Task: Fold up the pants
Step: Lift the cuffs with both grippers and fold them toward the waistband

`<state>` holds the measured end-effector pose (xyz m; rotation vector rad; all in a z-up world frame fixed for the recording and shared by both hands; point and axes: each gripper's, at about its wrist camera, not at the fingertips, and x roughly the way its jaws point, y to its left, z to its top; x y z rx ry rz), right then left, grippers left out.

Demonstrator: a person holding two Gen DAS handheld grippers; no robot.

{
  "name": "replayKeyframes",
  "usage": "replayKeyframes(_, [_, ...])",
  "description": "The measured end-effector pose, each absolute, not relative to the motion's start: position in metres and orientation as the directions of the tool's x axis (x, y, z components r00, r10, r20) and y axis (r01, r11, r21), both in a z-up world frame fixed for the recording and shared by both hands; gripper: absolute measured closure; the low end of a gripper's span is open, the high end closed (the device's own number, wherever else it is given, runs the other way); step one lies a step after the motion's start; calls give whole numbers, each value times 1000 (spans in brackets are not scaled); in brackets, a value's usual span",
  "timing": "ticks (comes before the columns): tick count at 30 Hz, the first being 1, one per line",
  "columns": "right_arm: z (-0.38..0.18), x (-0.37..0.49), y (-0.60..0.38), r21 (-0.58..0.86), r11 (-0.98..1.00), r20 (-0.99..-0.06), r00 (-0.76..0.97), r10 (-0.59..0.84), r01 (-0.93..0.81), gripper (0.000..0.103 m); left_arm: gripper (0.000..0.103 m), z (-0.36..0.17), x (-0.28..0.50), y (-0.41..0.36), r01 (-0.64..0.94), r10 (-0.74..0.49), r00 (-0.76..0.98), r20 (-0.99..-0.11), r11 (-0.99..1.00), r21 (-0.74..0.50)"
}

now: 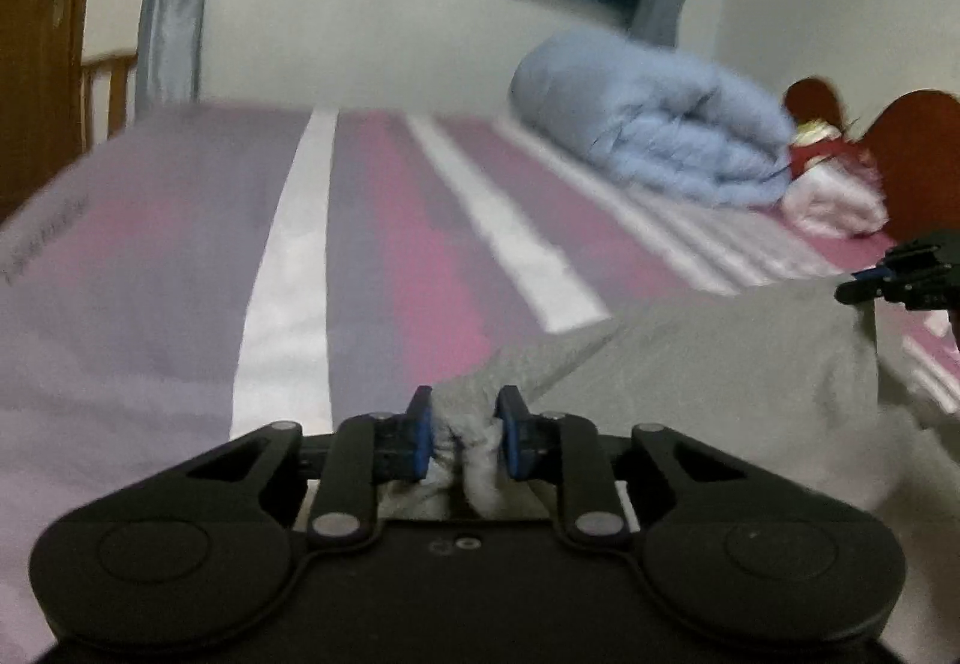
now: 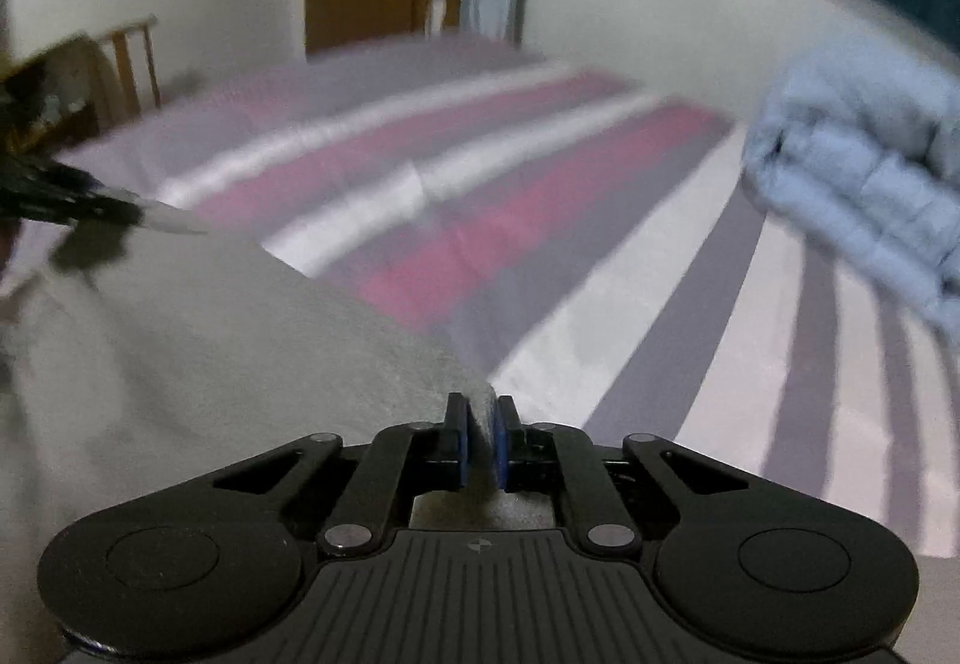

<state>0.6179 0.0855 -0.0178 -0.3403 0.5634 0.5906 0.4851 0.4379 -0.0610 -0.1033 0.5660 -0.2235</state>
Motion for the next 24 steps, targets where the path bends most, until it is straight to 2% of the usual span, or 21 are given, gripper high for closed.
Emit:
replayKeyframes(4, [18, 529, 81, -261, 755, -515, 748, 418, -601, 94, 91, -30, 432, 439, 258, -298, 845, -444, 954, -151])
replayKeyframes(8, [15, 429, 82, -382, 718, -457, 795, 400, -581, 94, 91, -18, 375, 436, 281, -315, 860, -401, 949, -142])
replayKeyframes(12, [-20, 346, 85, -425, 712, -461, 810, 362, -559, 94, 91, -29, 328, 430, 284, -312, 842, -439, 950, -130])
replayKeyframes(15, [-65, 300, 84, -399, 751, -479, 818, 319, -526, 91, 75, -54, 294, 437, 196, -262, 818, -513, 964, -179])
replayKeyframes(16, [-78, 288, 81, -367, 778, -493, 816, 302, -510, 78, 67, -60, 282, 440, 151, -240, 812, -532, 967, -205])
replayKeyframes(17, [-86, 278, 78, -340, 806, -494, 821, 285, -484, 48, 67, -64, 273, 442, 107, -216, 809, -547, 969, -225])
replayKeyframes(19, [-92, 256, 66, -245, 872, -453, 845, 282, -423, 19, 69, -70, 252, 445, 10, -173, 808, -564, 960, -280])
replayKeyframes(21, [-88, 250, 56, -132, 924, -442, 856, 269, -359, 18, 69, -74, 237, 450, -78, -142, 810, -569, 936, -344])
replayKeyframes(24, [-73, 263, 35, 134, 955, -435, 851, 296, -263, 22, 69, -73, 224, 452, -149, -142, 830, -539, 875, -461])
